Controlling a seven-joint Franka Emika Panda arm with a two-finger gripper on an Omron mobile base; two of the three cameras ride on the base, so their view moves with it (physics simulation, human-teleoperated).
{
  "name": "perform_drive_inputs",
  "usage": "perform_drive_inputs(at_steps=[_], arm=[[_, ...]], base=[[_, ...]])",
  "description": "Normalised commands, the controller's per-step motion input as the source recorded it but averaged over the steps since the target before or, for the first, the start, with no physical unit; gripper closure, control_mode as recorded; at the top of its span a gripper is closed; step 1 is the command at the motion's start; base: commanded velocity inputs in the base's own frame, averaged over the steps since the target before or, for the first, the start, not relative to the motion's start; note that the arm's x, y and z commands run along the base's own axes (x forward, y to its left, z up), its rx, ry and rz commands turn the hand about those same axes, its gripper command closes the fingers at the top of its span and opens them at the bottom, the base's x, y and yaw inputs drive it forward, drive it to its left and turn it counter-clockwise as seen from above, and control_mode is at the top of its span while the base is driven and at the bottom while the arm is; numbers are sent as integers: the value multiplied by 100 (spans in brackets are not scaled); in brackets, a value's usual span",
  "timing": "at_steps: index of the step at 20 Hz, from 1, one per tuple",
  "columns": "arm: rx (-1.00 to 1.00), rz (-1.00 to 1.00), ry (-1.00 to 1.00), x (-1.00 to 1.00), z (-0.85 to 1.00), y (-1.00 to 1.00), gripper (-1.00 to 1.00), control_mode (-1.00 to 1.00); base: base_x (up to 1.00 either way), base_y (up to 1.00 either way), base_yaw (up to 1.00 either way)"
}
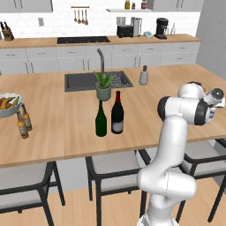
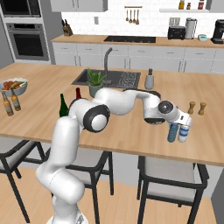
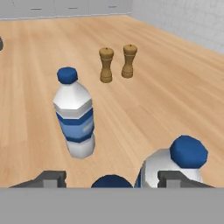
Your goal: Move the plastic bottles in the middle to the plastics group, and the glass bottles in the middle to the glass group.
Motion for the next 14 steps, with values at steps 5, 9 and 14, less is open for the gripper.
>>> perform_drive_inputs(at_steps=[5,9,14], arm=[[0,0,0,0,0,0,-100,-100],[-2,0,0,-50,0,11,-100,-100],[-5,0,0,-48,2,43,-100,-100]], base=[[0,0,0],[0,0,0],[0,0,0]])
